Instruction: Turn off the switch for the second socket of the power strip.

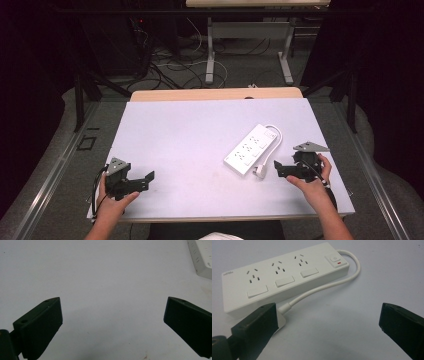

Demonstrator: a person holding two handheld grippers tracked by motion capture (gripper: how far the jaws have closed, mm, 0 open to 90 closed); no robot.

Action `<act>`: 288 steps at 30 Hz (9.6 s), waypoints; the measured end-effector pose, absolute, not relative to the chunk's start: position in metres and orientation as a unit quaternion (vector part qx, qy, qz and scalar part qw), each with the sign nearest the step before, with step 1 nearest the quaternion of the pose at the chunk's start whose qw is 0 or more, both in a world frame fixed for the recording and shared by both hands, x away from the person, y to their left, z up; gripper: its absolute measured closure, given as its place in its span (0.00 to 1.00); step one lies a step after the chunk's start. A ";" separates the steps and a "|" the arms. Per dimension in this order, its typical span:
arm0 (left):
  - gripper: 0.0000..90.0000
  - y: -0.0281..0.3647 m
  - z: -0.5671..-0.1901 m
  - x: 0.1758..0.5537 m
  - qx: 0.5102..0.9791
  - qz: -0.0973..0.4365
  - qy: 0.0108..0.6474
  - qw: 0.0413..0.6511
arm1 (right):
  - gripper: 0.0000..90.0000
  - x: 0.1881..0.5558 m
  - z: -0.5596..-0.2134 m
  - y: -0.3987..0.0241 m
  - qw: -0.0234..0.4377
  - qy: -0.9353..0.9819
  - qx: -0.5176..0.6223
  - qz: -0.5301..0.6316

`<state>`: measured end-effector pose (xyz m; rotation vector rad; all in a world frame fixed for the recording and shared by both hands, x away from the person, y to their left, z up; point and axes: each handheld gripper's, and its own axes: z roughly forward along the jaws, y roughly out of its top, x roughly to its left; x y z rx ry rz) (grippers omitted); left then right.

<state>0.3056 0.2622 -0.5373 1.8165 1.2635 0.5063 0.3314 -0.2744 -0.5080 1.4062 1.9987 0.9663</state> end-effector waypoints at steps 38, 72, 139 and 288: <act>0.02 0.263 -0.538 0.305 0.725 0.202 0.509 0.418 | 0.34 0.368 -0.468 -0.231 0.229 0.785 0.443 0.369; 0.03 0.262 -0.540 0.306 0.727 0.202 0.509 0.414 | 0.45 0.404 -0.481 -0.221 0.192 0.794 0.457 0.351; 0.06 0.262 -0.541 0.307 0.735 0.198 0.507 0.404 | 0.96 0.404 -0.521 -0.199 0.143 0.841 0.433 0.290; 0.06 0.261 -0.543 0.307 0.732 0.202 0.512 0.402 | 0.00 0.336 -0.505 -0.278 0.211 0.774 0.459 0.380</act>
